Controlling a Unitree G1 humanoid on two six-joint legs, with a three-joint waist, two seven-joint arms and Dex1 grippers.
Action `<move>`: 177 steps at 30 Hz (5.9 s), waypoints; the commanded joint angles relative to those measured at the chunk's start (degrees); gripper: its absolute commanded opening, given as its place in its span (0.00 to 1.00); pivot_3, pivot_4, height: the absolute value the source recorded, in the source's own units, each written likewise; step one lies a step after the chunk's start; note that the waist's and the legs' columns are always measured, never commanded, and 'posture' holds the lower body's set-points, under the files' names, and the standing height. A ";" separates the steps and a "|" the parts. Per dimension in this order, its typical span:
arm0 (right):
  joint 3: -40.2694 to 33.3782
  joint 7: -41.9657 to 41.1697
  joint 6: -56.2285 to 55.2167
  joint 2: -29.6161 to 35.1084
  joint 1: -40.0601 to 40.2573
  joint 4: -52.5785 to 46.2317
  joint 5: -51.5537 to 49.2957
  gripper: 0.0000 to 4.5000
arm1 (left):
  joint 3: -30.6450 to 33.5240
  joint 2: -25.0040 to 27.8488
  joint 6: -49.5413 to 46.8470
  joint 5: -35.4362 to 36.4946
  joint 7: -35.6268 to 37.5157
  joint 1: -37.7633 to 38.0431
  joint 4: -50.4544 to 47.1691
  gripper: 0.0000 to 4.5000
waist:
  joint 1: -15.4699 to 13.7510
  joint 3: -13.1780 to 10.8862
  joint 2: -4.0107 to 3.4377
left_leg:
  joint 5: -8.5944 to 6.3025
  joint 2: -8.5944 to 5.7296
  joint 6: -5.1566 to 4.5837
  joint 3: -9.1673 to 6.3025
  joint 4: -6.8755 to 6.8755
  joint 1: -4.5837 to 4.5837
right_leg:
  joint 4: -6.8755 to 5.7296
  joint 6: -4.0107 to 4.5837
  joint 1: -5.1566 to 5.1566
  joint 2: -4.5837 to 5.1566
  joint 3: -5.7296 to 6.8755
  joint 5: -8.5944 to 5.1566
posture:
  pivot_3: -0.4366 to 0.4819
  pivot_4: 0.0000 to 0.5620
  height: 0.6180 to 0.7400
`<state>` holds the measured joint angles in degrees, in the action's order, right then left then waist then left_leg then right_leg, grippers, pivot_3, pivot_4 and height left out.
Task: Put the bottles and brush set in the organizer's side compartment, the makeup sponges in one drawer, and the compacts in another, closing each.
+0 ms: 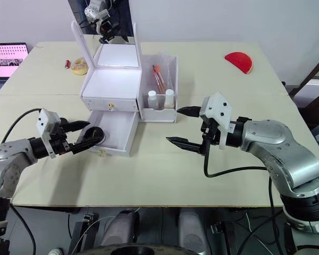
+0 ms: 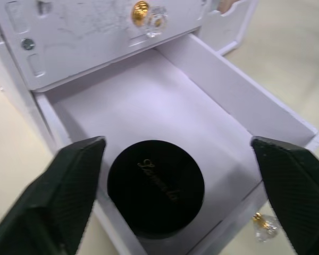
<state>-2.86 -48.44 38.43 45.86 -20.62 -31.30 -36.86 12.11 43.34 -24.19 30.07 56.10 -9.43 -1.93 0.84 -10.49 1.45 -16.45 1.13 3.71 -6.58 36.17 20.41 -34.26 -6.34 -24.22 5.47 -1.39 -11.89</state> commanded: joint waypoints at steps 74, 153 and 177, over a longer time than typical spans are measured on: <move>8.04 -3.49 -1.80 -5.66 -10.11 3.43 2.34 1.00 | 10.74 -8.55 7.88 -12.49 -27.02 -3.24 16.44 0.99 | -0.03 0.04 0.08 | -0.01 0.02 0.02 -0.02 0.00 -0.01 | 0.01 -0.16 -0.01 -0.03 0.02 0.11 | 0.48 0.27 1.00; 6.72 -0.83 -2.67 -10.26 -9.67 5.61 4.81 1.00 | 7.68 6.46 -13.45 15.12 2.98 9.52 -23.36 0.67 | 0.39 -0.02 -0.03 | 0.01 0.04 0.02 -0.05 -0.07 0.01 | 0.03 -0.01 -0.08 -0.07 -0.01 0.01 | 0.48 0.27 1.00; 4.71 0.80 0.02 -8.74 -7.30 2.03 2.81 1.00 | -10.94 7.72 10.02 -18.21 1.40 1.61 -8.86 0.01 | 0.03 -0.09 -0.16 | 0.01 0.04 0.01 -0.04 -0.08 0.07 | 0.03 0.00 -0.14 -0.08 0.00 0.02 | 0.48 0.27 1.00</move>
<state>3.45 -47.97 38.54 36.78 -27.42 -27.02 -32.91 0.87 51.26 -15.03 13.31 59.47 -6.57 -11.19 0.86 -10.58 1.29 -16.44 1.17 3.72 -6.62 36.12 20.45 -34.26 -6.35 -24.34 5.39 -1.40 -11.87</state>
